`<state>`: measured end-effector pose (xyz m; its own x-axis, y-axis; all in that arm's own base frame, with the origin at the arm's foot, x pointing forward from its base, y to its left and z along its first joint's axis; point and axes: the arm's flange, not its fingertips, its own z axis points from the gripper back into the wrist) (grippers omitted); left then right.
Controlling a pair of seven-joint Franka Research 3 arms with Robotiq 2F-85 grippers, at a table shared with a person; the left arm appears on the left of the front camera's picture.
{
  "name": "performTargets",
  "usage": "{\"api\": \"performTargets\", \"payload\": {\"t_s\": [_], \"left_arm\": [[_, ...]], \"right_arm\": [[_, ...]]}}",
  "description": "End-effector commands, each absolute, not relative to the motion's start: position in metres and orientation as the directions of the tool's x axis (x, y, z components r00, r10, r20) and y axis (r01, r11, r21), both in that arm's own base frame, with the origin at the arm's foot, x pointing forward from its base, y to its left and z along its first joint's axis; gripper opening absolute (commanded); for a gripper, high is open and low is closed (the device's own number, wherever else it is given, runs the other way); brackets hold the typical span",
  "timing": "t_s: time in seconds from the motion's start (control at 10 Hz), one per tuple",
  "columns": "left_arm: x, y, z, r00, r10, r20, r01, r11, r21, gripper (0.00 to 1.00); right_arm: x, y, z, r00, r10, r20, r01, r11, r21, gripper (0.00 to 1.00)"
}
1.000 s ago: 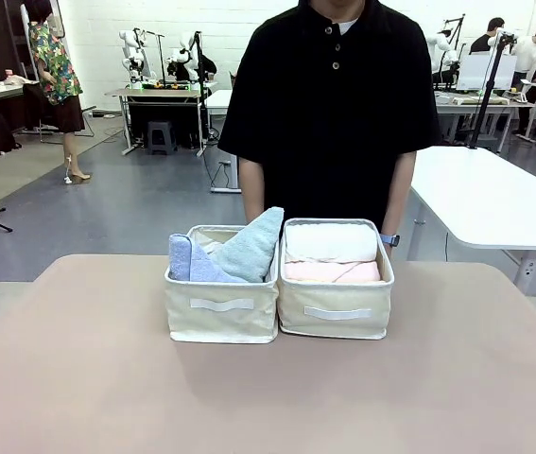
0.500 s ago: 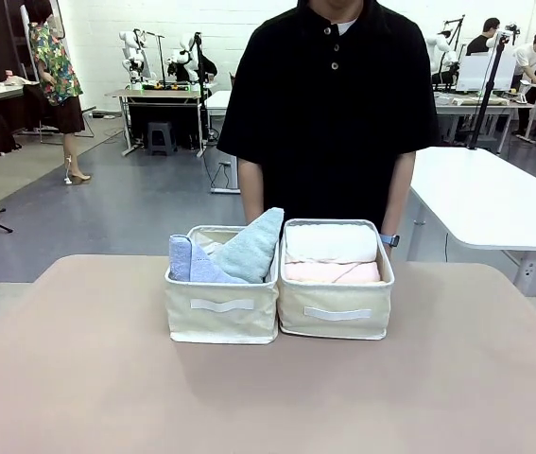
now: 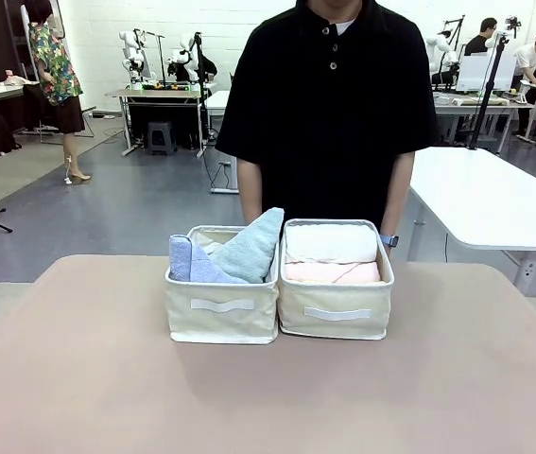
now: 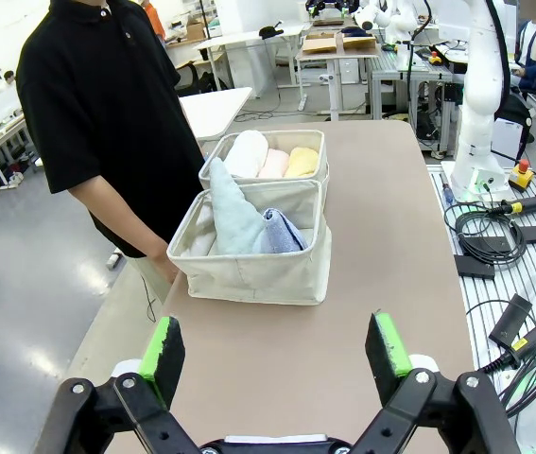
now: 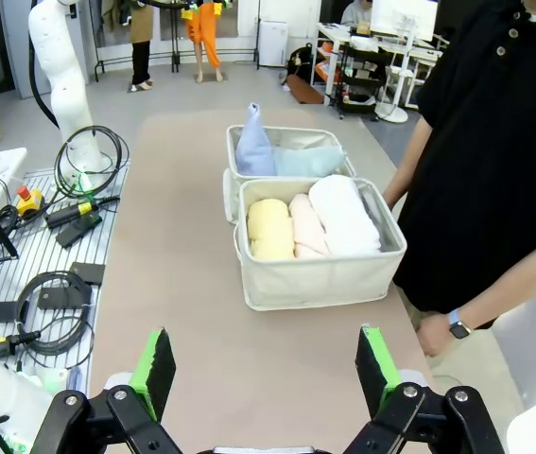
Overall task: Sort the towels based on their folding style.
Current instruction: Pick up another triangle-folded towel from the table and place it in the left Fabric basket.
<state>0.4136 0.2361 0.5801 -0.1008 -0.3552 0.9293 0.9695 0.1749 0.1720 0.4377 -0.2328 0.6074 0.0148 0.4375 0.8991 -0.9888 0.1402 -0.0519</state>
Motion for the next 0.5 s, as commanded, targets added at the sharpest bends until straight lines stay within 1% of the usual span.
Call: {"api": "performTargets", "payload": {"t_s": [0.0, 0.4], "left_arm": [[0.4104, 0.235, 0.5791, -0.101, -0.372, 0.923, 0.969, 0.174, 0.176, 1.0], [0.4104, 0.235, 0.5791, -0.101, -0.372, 0.923, 0.969, 0.174, 0.176, 1.0]], "right_arm": [[0.432, -0.2282, 0.6026, 0.02, 0.448, 0.894, -0.99, 0.137, -0.046, 1.0], [0.432, -0.2282, 0.6026, 0.02, 0.448, 0.894, -0.99, 0.137, -0.046, 1.0]]}}
